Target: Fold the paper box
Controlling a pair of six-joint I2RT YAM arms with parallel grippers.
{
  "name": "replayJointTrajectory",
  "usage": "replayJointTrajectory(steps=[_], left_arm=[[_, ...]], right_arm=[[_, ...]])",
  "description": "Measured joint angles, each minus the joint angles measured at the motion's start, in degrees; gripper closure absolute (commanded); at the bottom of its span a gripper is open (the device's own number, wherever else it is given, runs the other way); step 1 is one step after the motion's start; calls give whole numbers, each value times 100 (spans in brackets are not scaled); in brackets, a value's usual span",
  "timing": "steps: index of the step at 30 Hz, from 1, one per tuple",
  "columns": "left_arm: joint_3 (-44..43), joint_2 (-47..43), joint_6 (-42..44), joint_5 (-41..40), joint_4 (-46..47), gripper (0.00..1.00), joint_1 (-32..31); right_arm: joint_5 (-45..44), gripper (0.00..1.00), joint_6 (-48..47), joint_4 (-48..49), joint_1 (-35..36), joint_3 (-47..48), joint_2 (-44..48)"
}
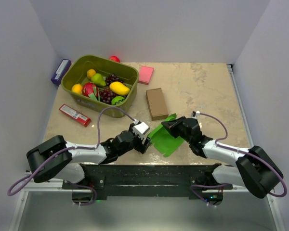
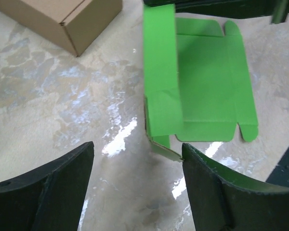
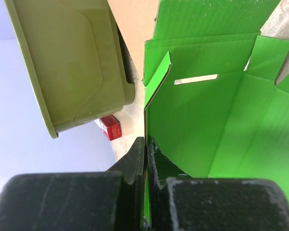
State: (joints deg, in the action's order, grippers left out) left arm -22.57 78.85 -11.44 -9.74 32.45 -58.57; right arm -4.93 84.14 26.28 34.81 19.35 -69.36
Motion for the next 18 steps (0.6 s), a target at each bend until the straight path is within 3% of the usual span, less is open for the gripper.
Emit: replayJointTrajectory(steps=[12, 18], left_arm=[[0, 98, -269, -575, -79, 43, 219], [-13, 199, -280, -699, -17, 45, 415]], right_arm=[[-149, 100, -57, -55, -37, 0, 111], [-162, 100, -96, -66, -37, 0, 111]])
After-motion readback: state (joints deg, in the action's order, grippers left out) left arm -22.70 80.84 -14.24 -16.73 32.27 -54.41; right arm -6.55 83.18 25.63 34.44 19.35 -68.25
